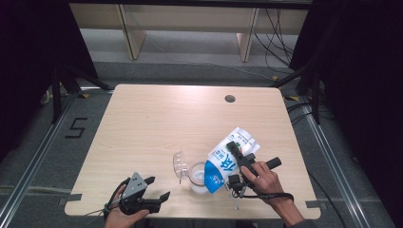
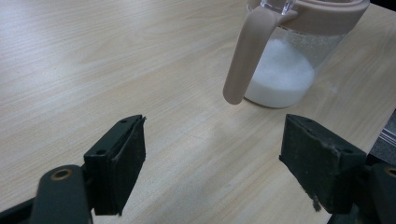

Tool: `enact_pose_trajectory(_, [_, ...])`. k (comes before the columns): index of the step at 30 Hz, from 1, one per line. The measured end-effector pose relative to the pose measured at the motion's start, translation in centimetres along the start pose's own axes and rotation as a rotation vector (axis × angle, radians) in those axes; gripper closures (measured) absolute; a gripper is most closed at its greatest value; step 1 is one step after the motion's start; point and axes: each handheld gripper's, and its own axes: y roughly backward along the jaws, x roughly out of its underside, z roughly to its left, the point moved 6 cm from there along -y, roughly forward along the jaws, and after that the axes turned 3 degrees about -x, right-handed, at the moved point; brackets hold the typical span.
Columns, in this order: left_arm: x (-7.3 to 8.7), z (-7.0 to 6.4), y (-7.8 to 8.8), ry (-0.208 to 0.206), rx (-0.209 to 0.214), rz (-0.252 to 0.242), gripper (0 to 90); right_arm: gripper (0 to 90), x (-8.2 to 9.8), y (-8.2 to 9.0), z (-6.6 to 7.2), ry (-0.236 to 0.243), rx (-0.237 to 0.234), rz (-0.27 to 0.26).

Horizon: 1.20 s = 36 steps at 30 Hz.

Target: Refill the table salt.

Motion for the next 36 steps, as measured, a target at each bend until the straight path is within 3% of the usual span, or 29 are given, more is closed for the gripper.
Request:
enact_pose_trajectory(5, [0.02,0.07,0.05,-0.008,-0.001,0.003,21.7,69.8,0.08,0.04,0.28,-0.033,-0.005,0.008])
enact_pose_trajectory(6, [0.03,0.09,0.06,-0.008,-0.001,0.006,21.7,69.9,-0.05,0.03,-0.16,0.007,0.010,-0.001])
enact_pose_trajectory(7, [0.02,0.07,0.05,-0.007,-0.001,0.005,21.7,70.0,-0.01,0.01,0.08,-0.018,0.007,0.000])
enact_pose_trajectory(10, [0.01,0.04,0.03,-0.005,-0.001,0.003,21.7,70.2,0.01,0.01,0.10,-0.017,0.005,0.001])
enact_pose_trajectory(11, [0.03,0.07,0.06,-0.008,0.000,0.006,21.7,70.3,-0.08,0.01,-0.22,0.015,0.013,-0.006])
enact_pose_trajectory(12, [0.02,0.07,0.05,-0.007,-0.001,0.005,21.7,70.3,0.01,0.01,0.10,-0.016,0.004,0.001])
enact_pose_trajectory(13, [0.02,0.06,0.05,-0.006,0.000,0.004,21.7,70.4,0.01,0.01,0.12,-0.016,0.004,0.001])
enact_pose_trajectory(15, [0.01,0.07,0.04,-0.006,0.000,0.003,21.7,70.5,-0.10,0.03,-0.23,0.015,0.014,-0.005])
enact_pose_trajectory(16, [0.02,0.08,0.05,-0.008,-0.001,0.005,21.7,70.6,-0.09,0.05,-0.21,0.009,0.014,-0.001])
enact_pose_trajectory(17, [0.02,0.05,0.05,-0.006,-0.001,0.005,21.7,70.7,-0.12,0.11,-0.03,-0.028,0.016,0.007])
enact_pose_trajectory(19, [0.00,0.00,0.01,-0.001,-0.001,0.001,21.7,70.9,-0.12,0.11,-0.04,-0.027,0.017,0.007])
enact_pose_trajectory(21, [0.00,0.00,0.00,0.000,-0.001,-0.001,21.7,71.2,-0.09,0.05,-0.25,0.014,0.016,-0.004])
enact_pose_trajectory(25, [0.03,0.07,0.05,-0.007,-0.001,0.006,21.7,71.6,-0.08,0.04,-0.30,0.019,0.017,-0.004])
enact_pose_trajectory(27, [0.02,0.07,0.04,-0.008,-0.001,0.003,21.7,71.9,0.02,0.04,0.04,-0.017,0.008,0.004])
enact_pose_trajectory(28, [0.03,0.07,0.06,-0.008,-0.001,0.006,21.7,72.0,-0.08,0.05,-0.27,0.016,0.017,-0.003])
enact_pose_trajectory(34, [0.00,0.00,0.00,0.000,-0.001,0.000,21.7,72.4,-0.14,0.08,-0.26,0.018,0.004,0.000])
enact_pose_trajectory(35, [0.00,0.00,0.00,0.000,-0.001,0.000,21.7,72.4,-0.07,0.06,0.07,-0.017,-0.002,0.004])
enact_pose_trajectory(36, [0.01,0.01,0.01,-0.001,-0.001,0.001,21.7,72.5,-0.06,0.05,0.08,-0.018,-0.001,0.004])
